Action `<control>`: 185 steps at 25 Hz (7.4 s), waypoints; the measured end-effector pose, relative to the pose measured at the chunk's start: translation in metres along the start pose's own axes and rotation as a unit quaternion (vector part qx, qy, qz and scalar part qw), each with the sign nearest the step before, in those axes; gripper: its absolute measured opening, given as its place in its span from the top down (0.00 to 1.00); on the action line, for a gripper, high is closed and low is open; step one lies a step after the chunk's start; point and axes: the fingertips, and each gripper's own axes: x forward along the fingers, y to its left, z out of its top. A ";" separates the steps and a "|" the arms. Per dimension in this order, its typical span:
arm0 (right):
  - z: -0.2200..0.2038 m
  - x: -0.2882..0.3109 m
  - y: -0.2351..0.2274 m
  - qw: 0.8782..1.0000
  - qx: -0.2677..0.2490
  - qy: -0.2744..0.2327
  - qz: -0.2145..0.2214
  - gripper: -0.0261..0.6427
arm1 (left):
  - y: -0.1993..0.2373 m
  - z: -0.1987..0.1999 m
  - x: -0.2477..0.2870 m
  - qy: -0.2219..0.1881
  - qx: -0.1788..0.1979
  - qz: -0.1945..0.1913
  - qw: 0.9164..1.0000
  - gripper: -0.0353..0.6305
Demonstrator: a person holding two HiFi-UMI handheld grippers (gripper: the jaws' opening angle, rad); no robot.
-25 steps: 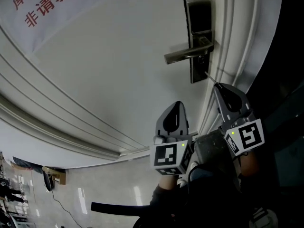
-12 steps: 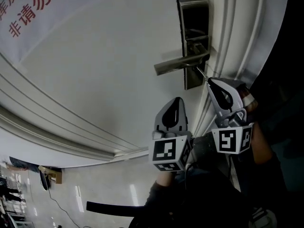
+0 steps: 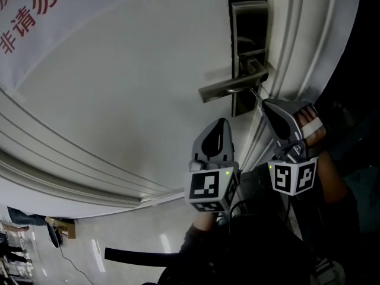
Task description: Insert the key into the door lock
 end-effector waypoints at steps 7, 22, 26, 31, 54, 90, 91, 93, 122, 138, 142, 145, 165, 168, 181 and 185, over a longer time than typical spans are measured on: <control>0.002 0.009 0.000 0.999 -0.032 0.013 -0.006 0.94 | 0.002 -0.006 0.008 0.004 0.009 -0.023 1.000 0.95; 0.003 0.018 -0.001 0.997 -0.068 0.031 0.011 0.94 | 0.000 -0.001 0.020 -0.004 0.001 -0.038 0.999 0.95; 0.003 0.018 -0.002 0.997 -0.073 0.033 0.012 0.94 | 0.001 0.005 0.021 0.002 -0.012 -0.031 0.999 0.95; 0.003 0.019 -0.002 0.996 -0.080 0.040 0.016 0.94 | 0.000 0.000 0.023 -0.005 0.004 -0.042 0.999 0.95; 0.005 0.021 -0.003 0.994 -0.086 0.060 0.026 0.94 | -0.003 0.005 0.023 -0.005 0.000 -0.046 0.999 0.95; 0.007 0.024 -0.003 0.994 -0.084 0.070 0.032 0.94 | -0.002 0.014 0.024 -0.014 0.000 -0.055 0.998 0.95; 0.007 0.024 -0.004 0.994 -0.084 0.070 0.031 0.94 | -0.002 0.014 0.024 -0.014 0.000 -0.055 0.998 0.95; 0.007 0.024 -0.003 0.993 -0.083 0.071 0.031 0.94 | -0.001 0.015 0.023 -0.015 0.000 -0.055 0.998 0.95; 0.007 0.026 -0.003 0.993 -0.083 0.080 0.030 0.94 | 0.003 0.011 0.024 -0.011 -0.009 -0.058 0.998 0.95; 0.007 0.026 -0.004 0.993 -0.084 0.081 0.031 0.94 | 0.002 0.010 0.024 -0.012 -0.016 -0.060 0.998 0.95; 0.007 0.026 -0.004 0.993 -0.084 0.081 0.029 0.94 | 0.000 0.008 0.025 -0.011 -0.015 -0.062 0.998 0.95; 0.007 0.026 -0.004 0.993 -0.082 0.080 0.029 0.94 | 0.000 0.008 0.026 -0.011 -0.016 -0.062 0.998 0.95; 0.006 0.027 -0.003 0.992 -0.090 0.088 0.026 0.94 | 0.001 0.005 0.025 -0.003 -0.023 -0.060 0.998 0.95; 0.006 0.027 -0.003 0.991 -0.092 0.092 0.027 0.94 | 0.000 0.003 0.025 -0.005 -0.021 -0.062 0.998 0.95; 0.006 0.028 -0.004 0.990 -0.095 0.102 0.029 0.94 | -0.007 0.004 0.027 -0.009 -0.039 -0.068 0.997 0.95; 0.005 0.028 -0.003 0.989 -0.096 0.108 0.023 0.94 | -0.007 0.002 0.028 -0.006 -0.037 -0.066 0.997 0.95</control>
